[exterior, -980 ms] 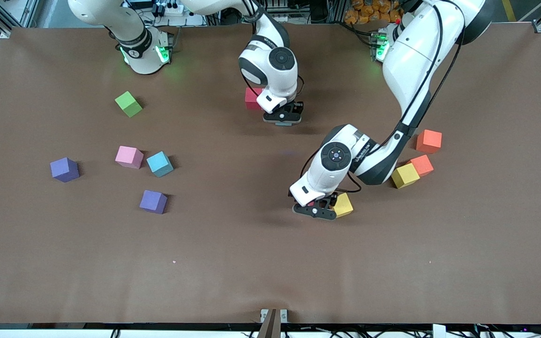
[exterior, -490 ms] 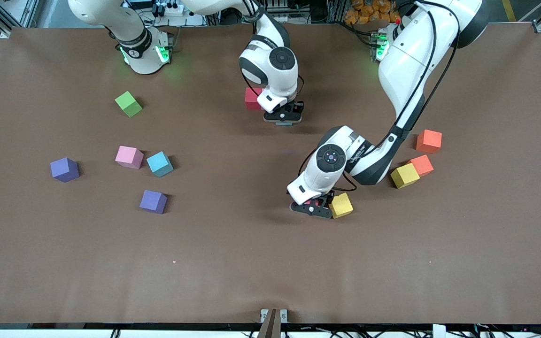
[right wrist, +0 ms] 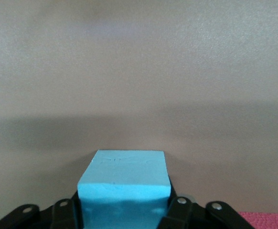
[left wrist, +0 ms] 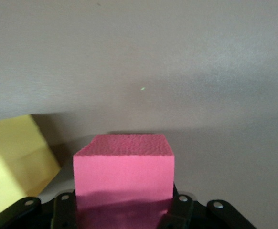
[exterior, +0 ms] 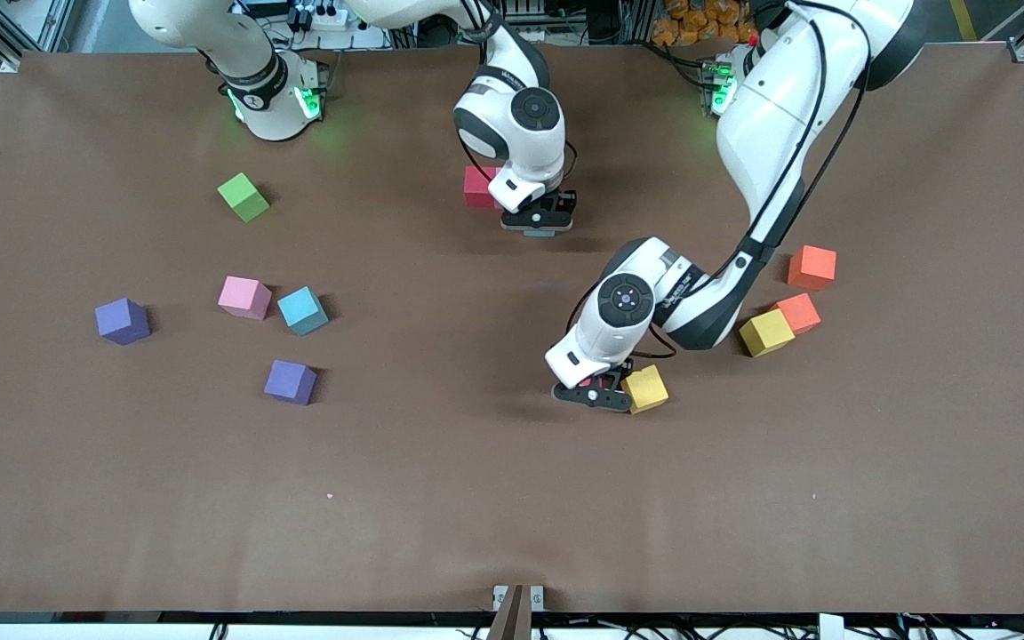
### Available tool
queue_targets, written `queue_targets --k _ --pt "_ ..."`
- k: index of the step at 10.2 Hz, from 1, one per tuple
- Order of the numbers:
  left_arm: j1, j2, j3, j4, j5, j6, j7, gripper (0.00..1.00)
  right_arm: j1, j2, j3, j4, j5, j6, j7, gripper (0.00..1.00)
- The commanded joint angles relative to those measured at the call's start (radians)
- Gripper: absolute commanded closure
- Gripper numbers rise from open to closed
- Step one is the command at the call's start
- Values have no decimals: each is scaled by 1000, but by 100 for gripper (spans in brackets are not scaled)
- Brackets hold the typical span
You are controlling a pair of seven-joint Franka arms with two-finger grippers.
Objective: Form number 2 with 11 blocks
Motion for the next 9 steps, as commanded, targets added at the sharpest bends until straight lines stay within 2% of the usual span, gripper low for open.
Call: queue_targets --k 1,3,5,8,9 --pt "7 -101 -32 -33 -21 -121 -97 84 14 2 -6 -5 -13 8 19 0" --pt "7 -135 -48 -40 -20 -182 -185 84 11 -15 -7 -6 -11 -4 21 0" --pt "7 -176 -48 -88 -23 -190 -227 85 5 -58 -12 -8 -11 -36 44 0" --pt "15 -266 -52 -206 -53 -190 -303 85 -21 -155 -24 -21 -11 -122 42 0" --pt "24 -306 -52 -253 -88 -184 -303 85 -42 -197 -24 -67 -13 -120 30 0"
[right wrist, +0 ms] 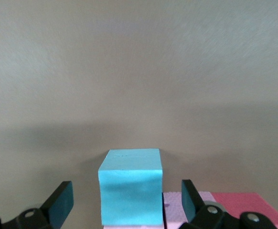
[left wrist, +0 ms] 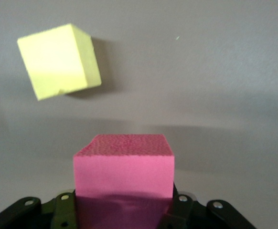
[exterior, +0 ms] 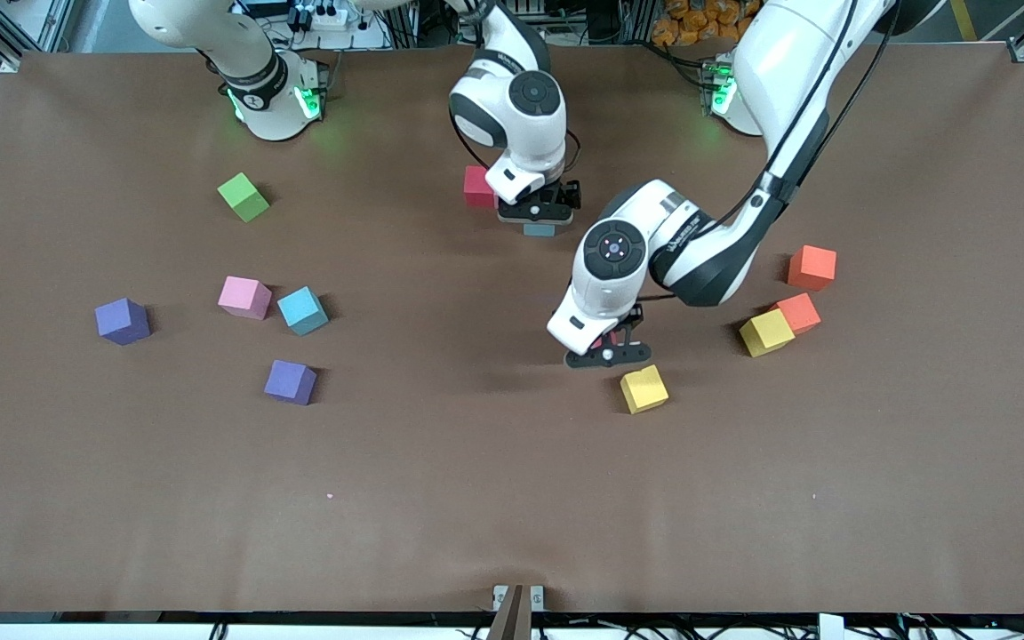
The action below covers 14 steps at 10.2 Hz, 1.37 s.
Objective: Form number 2 with 11 blocks
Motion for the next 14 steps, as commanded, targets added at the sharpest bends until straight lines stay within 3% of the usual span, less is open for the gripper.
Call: queue_targets --k 1,4,8,10,12,14 --pt "32 -130 -5 -153 -58 9 -16 85 -53 -127 2 -132 -23 -10 -34 0" --pt "34 -193 -11 -264 -115 67 -16 86 -200 -247 -1 -266 -28 -21 -211 0" --pt "2 -186 -38 -333 -130 136 -111 86 -465 -236 -3 -272 -49 -106 -554 0" --pt "-23 -186 -40 -404 -132 242 -165 86 -552 -227 -3 -286 -86 -107 -762 0" --pt "-56 -172 -40 -418 -132 284 -234 86 -625 -228 -3 -309 -171 -102 -914 0" --pt "-93 -157 -42 -418 -132 306 -294 86 -673 -228 -3 -313 -201 -93 -1069 0"
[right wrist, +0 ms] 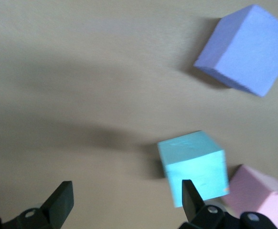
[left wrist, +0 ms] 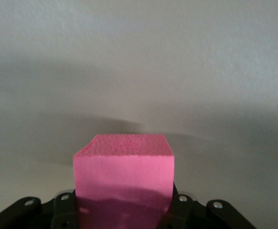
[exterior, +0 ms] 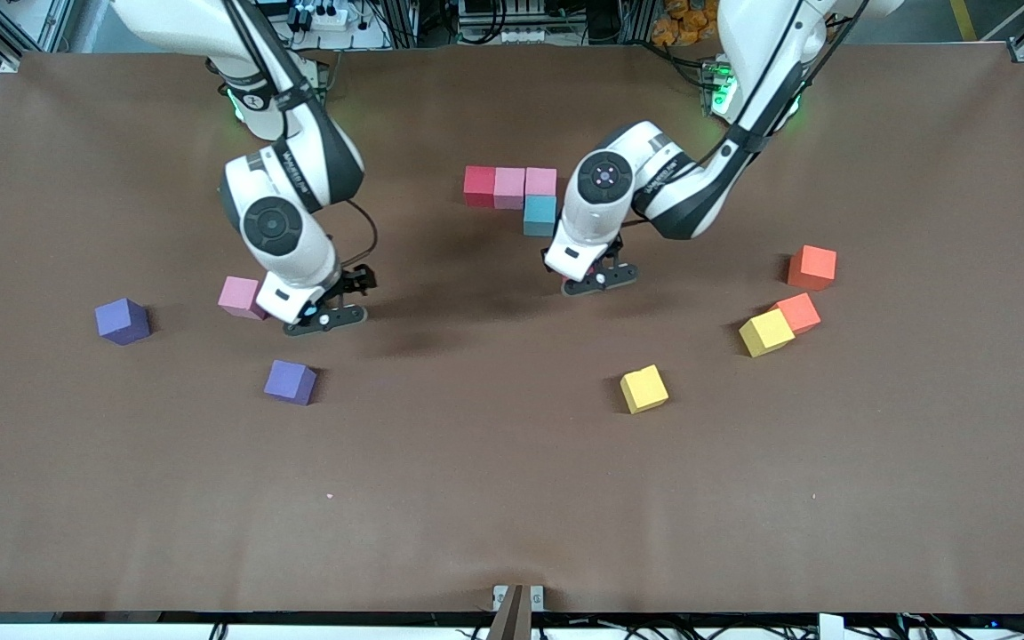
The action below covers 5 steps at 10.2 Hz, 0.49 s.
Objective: Form number 2 with 11 blocks
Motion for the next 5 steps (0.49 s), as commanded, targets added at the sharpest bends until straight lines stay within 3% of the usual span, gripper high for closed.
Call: queue_targets --k 1,5 --pt "-51 3 1 -13 -25 44 -83 86 -61 -17 16 -22 -32 18 -171 0" --pt "-145 42 0 -12 22 98 -88 85 -111 -17 16 -83 -40 115 -314 0"
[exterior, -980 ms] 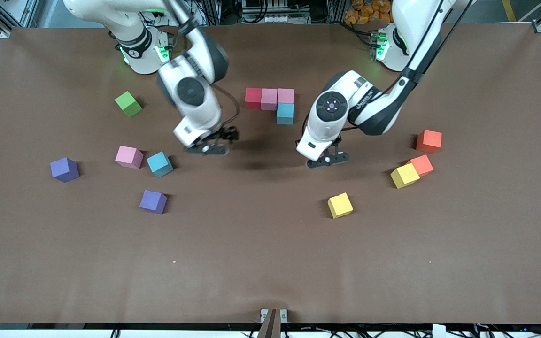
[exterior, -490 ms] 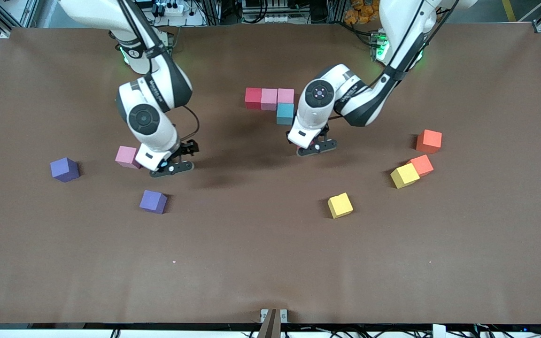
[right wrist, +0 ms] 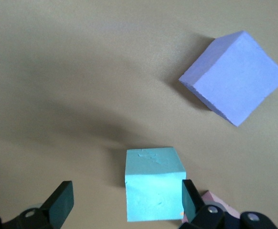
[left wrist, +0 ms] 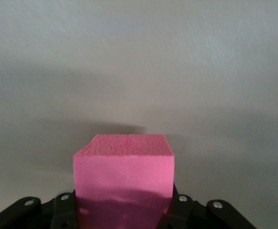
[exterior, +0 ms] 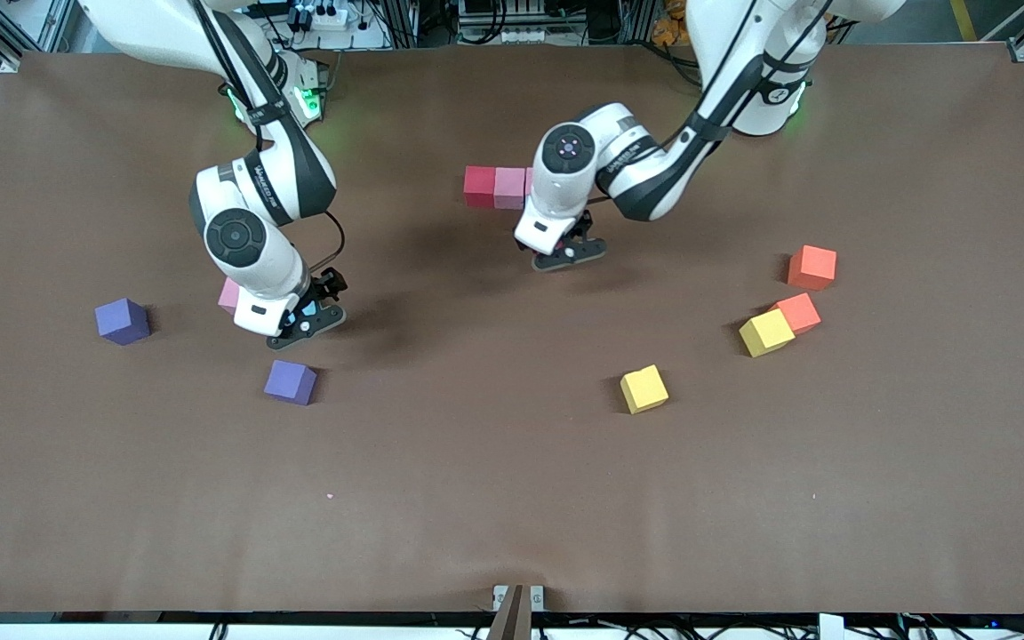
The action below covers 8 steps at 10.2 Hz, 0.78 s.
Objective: Form number 2 with 11 blocks
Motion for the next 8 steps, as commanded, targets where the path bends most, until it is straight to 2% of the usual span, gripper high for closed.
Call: queue_targets --k 1,3,8 --pt "-28 7 3 -4 88 26 -2 85 -61 -17 16 -55 -26 64 -102 0" --pt "-30 17 3 -4 119 27 2 85 -67 -13 16 -120 -25 170 -109 0" --pt "-33 27 3 -4 248 27 5 85 -81 9 16 -176 -25 259 -110 0"
